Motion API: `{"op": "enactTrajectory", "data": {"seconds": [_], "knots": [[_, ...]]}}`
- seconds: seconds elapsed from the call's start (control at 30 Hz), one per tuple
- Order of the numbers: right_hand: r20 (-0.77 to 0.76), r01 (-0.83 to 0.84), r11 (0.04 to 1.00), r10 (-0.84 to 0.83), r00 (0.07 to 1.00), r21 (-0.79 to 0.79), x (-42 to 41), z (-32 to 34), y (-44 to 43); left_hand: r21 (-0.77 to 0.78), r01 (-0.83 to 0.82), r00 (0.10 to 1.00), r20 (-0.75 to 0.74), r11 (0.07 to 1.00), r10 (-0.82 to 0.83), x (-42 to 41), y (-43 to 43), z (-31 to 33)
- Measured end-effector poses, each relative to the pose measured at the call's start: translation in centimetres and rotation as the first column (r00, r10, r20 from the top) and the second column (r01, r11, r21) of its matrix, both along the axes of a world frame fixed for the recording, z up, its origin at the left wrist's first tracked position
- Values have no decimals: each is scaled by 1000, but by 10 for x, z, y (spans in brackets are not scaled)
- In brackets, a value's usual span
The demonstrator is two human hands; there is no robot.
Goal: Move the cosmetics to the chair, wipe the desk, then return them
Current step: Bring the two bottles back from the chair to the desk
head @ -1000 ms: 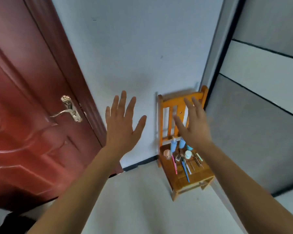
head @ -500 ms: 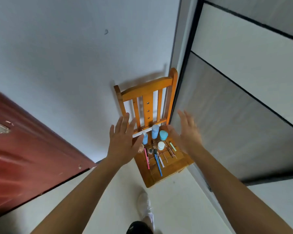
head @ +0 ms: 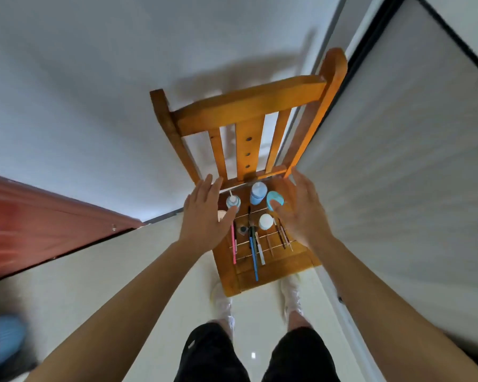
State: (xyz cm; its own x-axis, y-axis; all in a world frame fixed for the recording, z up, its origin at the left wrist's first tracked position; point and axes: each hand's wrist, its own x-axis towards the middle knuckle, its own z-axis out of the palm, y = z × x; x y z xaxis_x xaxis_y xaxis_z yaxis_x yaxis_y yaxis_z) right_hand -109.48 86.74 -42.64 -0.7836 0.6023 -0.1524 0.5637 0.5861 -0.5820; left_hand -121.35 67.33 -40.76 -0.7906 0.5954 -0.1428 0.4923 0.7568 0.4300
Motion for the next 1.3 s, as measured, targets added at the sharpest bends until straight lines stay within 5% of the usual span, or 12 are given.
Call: {"op": "enactTrajectory", "data": {"seconds": [0.4,0.7,1.0,1.3], "knots": [[16,-136,991,136,991,-12,-34,-203,21,92,-439,878,254,894,405,15,45,-207],[-49,-127,984,122,991,-122,-63,-254,25,202,-561,819,275,803,503,4,65,-258],[-189,-86,986,59,980,-142,-42,-189,29,350,-535,844,175,769,507,12,43,-186],[-390,-252,949,164,906,-188,-30,7,7,480,-460,857,20,747,515,19,-15,25]]}}
